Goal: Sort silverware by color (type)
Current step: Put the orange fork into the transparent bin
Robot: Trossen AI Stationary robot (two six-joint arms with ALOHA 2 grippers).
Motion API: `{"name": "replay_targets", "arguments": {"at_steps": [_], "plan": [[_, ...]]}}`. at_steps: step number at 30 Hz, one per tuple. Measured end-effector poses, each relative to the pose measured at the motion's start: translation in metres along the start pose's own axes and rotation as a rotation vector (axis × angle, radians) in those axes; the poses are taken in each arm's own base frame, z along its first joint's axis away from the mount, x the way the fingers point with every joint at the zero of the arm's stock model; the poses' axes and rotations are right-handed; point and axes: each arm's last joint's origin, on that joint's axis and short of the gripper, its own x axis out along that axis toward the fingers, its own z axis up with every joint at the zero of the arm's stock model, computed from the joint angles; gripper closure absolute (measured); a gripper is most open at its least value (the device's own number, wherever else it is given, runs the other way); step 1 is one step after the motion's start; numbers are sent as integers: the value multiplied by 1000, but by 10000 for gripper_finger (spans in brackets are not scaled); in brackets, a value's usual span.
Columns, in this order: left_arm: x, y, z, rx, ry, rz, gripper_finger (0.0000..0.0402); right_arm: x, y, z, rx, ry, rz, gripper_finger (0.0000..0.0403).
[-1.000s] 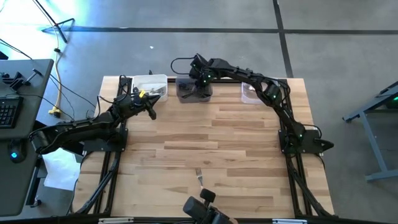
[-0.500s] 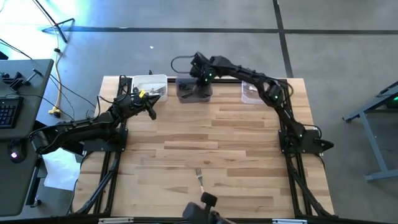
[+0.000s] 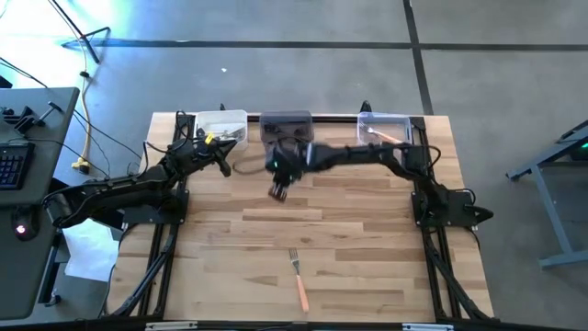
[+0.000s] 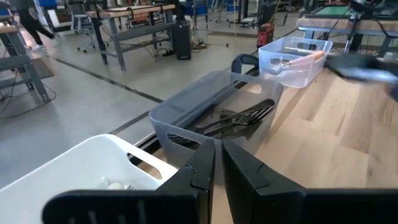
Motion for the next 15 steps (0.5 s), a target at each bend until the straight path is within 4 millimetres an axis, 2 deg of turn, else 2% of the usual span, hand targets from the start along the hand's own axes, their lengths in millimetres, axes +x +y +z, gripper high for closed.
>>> {"name": "replay_targets", "arguments": {"at_steps": [4, 7, 15], "plan": [[0, 0, 0, -5, 2, -3, 383, 2, 43, -29, 97, -36, 51, 403], [0, 0, 0, 10, 2, -3, 383, -2, 72, -52, 190, 6, 20, 403], [0, 0, -1, 16, 10, -8, 383, -35, 152, -89, 417, 120, 26, 403]]}}
